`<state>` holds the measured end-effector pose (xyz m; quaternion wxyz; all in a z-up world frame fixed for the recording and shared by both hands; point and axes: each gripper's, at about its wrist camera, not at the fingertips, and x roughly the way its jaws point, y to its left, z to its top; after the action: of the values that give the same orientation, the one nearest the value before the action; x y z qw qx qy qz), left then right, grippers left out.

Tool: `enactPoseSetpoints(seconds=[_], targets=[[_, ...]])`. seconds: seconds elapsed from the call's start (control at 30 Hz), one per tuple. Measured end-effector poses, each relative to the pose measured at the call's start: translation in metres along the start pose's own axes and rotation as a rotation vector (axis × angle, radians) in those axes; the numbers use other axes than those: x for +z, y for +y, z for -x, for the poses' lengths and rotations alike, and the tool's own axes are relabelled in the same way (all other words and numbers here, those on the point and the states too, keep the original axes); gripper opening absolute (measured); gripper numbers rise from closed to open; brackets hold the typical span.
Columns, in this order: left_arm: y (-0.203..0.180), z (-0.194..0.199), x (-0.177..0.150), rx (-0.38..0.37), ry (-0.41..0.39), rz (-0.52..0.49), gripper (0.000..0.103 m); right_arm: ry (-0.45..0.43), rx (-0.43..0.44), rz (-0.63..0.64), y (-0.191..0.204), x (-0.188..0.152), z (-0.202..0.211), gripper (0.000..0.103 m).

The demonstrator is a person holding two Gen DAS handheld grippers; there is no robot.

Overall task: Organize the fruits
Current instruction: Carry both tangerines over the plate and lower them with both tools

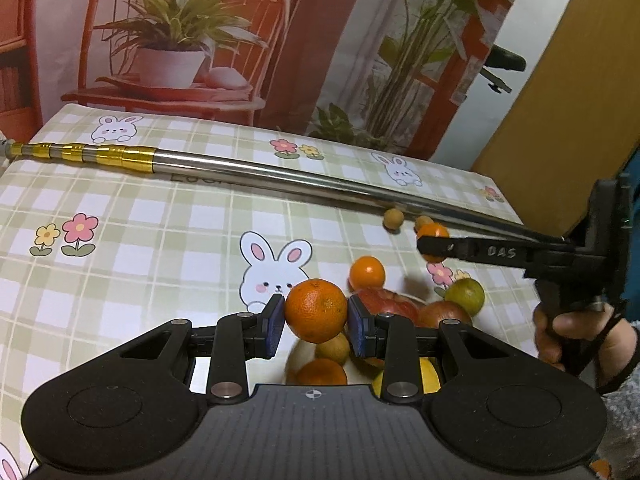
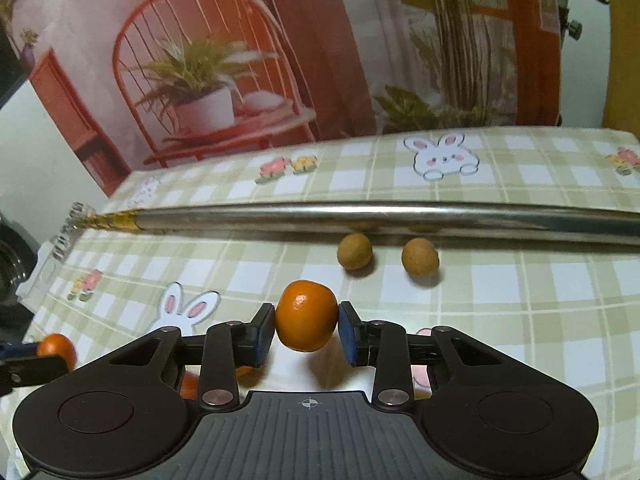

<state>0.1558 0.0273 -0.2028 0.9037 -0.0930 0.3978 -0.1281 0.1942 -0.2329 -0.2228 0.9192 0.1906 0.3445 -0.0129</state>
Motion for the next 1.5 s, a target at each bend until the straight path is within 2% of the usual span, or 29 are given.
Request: enactPoseSetpoints(seconds=[0.33,0.77,0.93,1.13,1.3,1.5], targets=[[-0.008,0.009,-0.017,-0.013,0.018,-0.030,0.036,-0.100,0.033,0.046,0.020,-0.017,0.060,0.031],[-0.014,0.031,-0.026,-0.035,-0.018,-0.039,0.036,-0.192,0.049,0.042,0.029,-0.039,0.117,0.031],[-0.013,0.026,-0.028,-0.031,0.001,-0.050,0.036,-0.169,0.079,0.050,0.030,-0.048,0.126,0.031],[-0.013,0.013,-0.031,-0.038,0.034,-0.062,0.036,-0.085,0.075,0.096,0.044,-0.068,0.111,0.031],[-0.014,0.004,-0.032,-0.035,0.047,-0.073,0.036,-0.047,0.062,0.169,0.061,-0.078,0.102,0.031],[-0.017,-0.005,-0.030,-0.034,0.052,-0.085,0.036,-0.012,0.060,0.173,0.063,-0.084,0.093,0.031]])
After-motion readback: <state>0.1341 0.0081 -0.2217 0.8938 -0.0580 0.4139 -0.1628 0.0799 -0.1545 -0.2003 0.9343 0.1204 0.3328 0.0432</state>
